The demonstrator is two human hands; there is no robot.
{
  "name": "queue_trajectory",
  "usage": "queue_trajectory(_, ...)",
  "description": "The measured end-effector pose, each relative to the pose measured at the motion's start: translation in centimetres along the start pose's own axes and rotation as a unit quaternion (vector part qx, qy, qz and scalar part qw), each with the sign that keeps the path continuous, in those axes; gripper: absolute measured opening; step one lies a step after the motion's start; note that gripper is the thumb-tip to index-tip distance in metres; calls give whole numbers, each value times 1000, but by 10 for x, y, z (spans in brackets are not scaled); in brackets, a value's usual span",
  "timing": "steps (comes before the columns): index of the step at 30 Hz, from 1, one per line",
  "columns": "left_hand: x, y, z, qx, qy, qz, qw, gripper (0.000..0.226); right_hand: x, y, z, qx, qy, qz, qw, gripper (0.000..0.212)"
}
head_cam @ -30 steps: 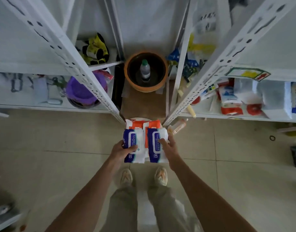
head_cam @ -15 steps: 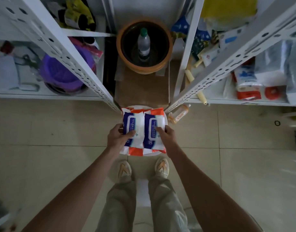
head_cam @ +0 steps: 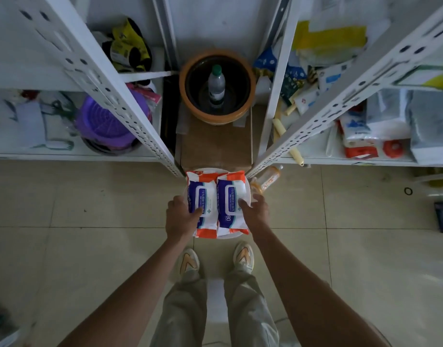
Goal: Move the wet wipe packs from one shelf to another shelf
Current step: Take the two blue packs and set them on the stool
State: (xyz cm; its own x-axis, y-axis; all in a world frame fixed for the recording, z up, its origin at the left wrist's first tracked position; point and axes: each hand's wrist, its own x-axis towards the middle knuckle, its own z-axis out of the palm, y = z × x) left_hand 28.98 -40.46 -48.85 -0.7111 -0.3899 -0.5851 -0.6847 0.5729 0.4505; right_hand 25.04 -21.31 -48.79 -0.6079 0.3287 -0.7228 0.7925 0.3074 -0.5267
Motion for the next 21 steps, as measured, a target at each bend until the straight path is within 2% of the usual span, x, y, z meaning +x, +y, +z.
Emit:
queue_trajectory(3,-39,37,-27,39,30,78,996,55,-23,-10,-22,47,-7,-26,999,43)
queue_trajectory(8,-134,137,-69,-54,0,254,966,32,-119,-66,-88,104,-16,-142,984,14)
queue_trajectory(14,-251,260,-97,-152,-35,388,908,20,-230,-122,-228,227,23,-249,941,15)
queue_trajectory(21,-346,397,-64,-196,-44,483,852,20,-258,-143,-403,277,63,-307,908,11)
